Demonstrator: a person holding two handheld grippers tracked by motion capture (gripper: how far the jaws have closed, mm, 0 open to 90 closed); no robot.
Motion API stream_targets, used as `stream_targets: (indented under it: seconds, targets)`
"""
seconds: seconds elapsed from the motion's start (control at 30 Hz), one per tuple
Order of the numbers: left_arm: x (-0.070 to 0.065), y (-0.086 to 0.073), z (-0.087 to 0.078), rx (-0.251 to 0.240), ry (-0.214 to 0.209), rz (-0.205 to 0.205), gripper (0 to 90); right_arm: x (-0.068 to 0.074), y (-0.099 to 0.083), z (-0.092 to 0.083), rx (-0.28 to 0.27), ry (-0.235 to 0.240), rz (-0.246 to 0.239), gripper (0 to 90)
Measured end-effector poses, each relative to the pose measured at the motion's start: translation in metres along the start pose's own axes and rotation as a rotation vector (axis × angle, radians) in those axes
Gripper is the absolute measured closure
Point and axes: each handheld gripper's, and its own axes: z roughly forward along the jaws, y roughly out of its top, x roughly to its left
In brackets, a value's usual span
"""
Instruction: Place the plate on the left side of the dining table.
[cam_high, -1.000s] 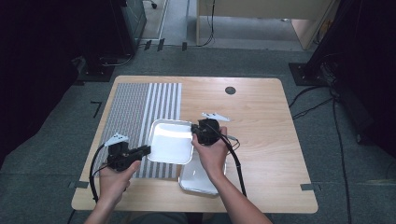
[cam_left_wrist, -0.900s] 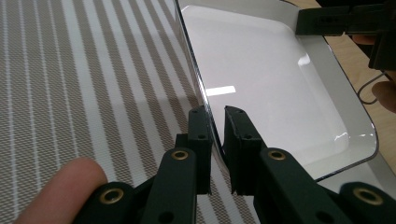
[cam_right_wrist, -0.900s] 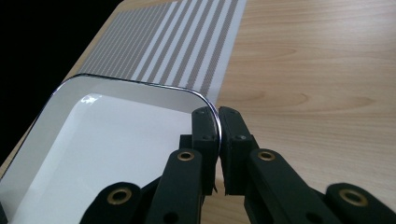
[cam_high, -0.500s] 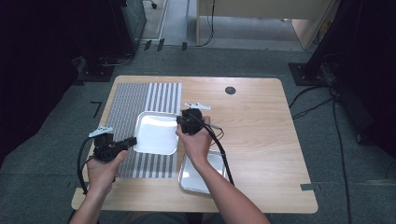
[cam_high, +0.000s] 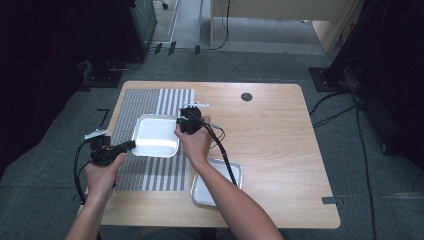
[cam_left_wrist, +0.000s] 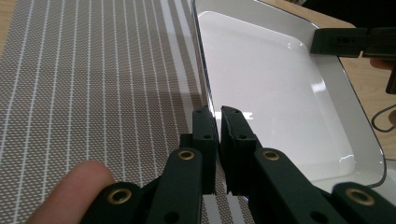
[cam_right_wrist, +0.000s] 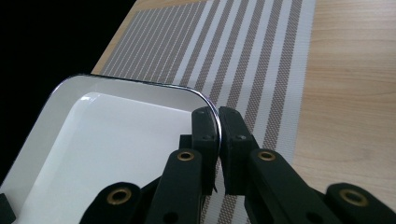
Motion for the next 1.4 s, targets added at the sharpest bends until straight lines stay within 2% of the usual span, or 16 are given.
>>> stream_targets:
  seconds: [0.17, 0.27, 0.3, 0.37, 0.47, 0.73, 1.03, 1.2, 1.4]
  targets:
    - [0.007, 0.005, 0.004, 0.0, 0.016, -0.014, 86.2, 0.004, 0.006, 0.014, 0.008, -0.007, 0.007, 86.6]
    - [0.02, 0.008, 0.007, 0.001, 0.029, -0.037, 86.5, 0.008, 0.007, 0.028, 0.029, -0.004, 0.019, 86.8]
    - [0.02, 0.008, 0.007, 0.001, 0.029, -0.037, 86.7, 0.008, 0.007, 0.028, 0.029, -0.004, 0.019, 86.8]
    - [0.026, 0.009, 0.01, 0.003, 0.035, -0.051, 87.0, 0.011, 0.007, 0.04, 0.036, -0.007, 0.023, 86.7]
    - [0.036, 0.012, 0.018, 0.019, 0.056, -0.058, 87.3, 0.013, 0.006, 0.051, 0.044, -0.02, 0.038, 86.7]
    - [0.056, 0.015, 0.038, 0.048, 0.076, -0.096, 88.5, 0.013, 0.004, 0.078, 0.073, -0.05, 0.065, 86.6]
    - [0.061, 0.019, 0.054, 0.065, 0.09, -0.113, 88.8, 0.009, 0.005, 0.094, 0.069, -0.087, 0.066, 86.1]
    - [0.067, 0.02, 0.063, 0.067, 0.09, -0.141, 89.0, 0.01, 0.009, 0.101, 0.046, -0.104, 0.022, 85.5]
    - [0.069, 0.017, 0.074, 0.083, 0.103, -0.153, 88.5, 0.007, 0.009, 0.109, 0.059, -0.123, 0.037, 84.5]
